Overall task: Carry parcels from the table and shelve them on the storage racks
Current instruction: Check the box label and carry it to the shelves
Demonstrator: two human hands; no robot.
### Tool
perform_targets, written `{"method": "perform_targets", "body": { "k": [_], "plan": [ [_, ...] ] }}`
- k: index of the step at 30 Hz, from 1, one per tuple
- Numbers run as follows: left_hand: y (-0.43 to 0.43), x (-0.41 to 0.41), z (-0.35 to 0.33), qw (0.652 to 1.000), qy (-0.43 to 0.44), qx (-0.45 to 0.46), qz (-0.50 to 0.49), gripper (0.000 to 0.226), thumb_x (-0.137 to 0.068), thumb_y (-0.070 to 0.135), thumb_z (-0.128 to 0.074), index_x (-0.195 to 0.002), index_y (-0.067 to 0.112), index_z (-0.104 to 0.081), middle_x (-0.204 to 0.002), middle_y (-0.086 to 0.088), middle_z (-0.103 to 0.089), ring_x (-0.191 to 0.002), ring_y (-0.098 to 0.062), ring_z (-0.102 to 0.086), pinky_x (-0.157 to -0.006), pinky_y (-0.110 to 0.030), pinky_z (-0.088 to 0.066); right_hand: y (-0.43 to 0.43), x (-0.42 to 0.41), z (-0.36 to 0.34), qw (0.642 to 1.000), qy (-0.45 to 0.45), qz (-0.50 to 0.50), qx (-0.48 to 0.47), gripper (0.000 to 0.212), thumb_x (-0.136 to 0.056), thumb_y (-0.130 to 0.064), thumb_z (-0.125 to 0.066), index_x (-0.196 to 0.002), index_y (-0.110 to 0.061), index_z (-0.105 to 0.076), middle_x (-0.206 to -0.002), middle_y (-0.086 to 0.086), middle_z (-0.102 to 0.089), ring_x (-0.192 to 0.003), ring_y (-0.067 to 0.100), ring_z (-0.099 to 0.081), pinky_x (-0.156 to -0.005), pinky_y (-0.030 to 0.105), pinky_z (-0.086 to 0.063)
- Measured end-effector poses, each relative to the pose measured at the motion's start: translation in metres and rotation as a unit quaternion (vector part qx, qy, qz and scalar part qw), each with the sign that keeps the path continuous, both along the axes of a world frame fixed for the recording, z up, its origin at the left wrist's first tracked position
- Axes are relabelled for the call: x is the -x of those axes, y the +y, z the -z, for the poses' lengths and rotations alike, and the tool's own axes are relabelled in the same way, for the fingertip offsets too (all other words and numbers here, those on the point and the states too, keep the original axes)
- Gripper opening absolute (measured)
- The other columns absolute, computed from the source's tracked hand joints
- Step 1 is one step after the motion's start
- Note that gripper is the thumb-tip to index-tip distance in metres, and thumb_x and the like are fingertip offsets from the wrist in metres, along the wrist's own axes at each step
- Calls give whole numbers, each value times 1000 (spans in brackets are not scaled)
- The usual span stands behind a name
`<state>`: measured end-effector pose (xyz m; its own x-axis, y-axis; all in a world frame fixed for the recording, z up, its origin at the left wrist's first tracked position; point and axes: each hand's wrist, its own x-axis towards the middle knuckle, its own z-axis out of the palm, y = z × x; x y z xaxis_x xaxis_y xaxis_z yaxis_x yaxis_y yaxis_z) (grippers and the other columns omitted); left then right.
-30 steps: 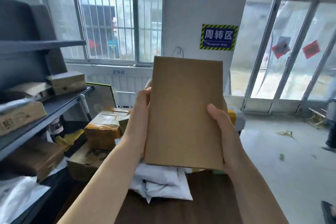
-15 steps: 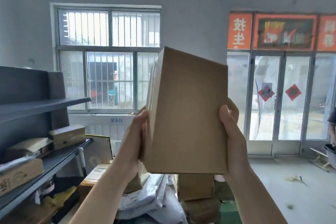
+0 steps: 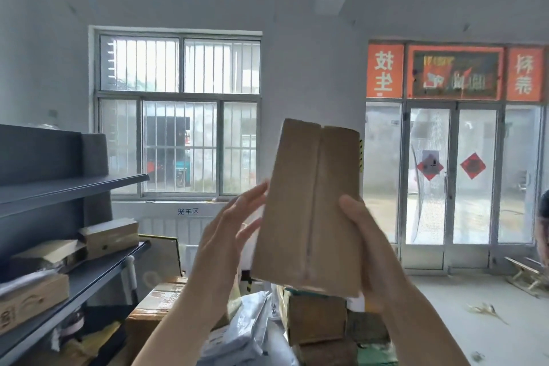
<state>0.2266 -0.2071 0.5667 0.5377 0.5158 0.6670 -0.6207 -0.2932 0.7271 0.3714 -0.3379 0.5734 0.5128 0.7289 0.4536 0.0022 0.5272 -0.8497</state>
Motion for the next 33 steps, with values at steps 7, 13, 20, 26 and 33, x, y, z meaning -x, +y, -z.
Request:
{"method": "perform_targets", "body": {
  "k": [7, 13, 20, 26, 33],
  "plan": [
    [2, -9, 27, 971, 80, 182, 134, 45, -74, 31, -73, -119, 28, -71, -111, -10, -79, -85, -24, -79, -60, -34, -63, 7, -4, 45, 953, 221, -159, -132, 50, -78, -48, -70, -115, -15, -80, -110, 14, -79, -97, 31, -77, -88, 48, -62],
    [7, 1, 28, 977, 79, 182, 79, 33, -81, 25, -76, -111, 38, -74, -104, -6, -81, -82, -23, -79, -58, -32, -62, 10, -1, 44, 985, 60, 151, -61, 44, -95, -28, -58, -138, -34, -52, -127, 0, -69, -110, 23, -70, -89, 44, -57],
    [-2, 5, 18, 993, 53, 105, -19, 43, -87, 26, -73, -119, 50, -57, -112, 9, -77, -97, -21, -75, -73, -39, -63, 10, 14, 23, 980, -114, 161, -23, 43, -92, -48, -55, -131, -31, -54, -124, -3, -69, -106, 8, -73, -79, 23, -61],
    [12, 18, -6, 996, -64, 60, 14, 35, -85, 29, -60, -119, 37, -62, -110, 2, -78, -87, -15, -77, -59, -27, -60, 16, 20, 13, 988, -110, 78, -71, 66, -87, -37, -55, -151, -33, -39, -135, -4, -69, -109, 19, -75, -81, 36, -64],
    [18, 26, -7, 995, -85, 28, 44, 55, -91, 26, -52, -146, 29, -50, -130, -7, -70, -106, -23, -73, -71, -32, -61, 23, 36, 21, 983, -96, 44, -148, 68, -82, -42, -59, -147, -36, -41, -134, -9, -70, -112, 18, -73, -79, 30, -63]
  ]
}}
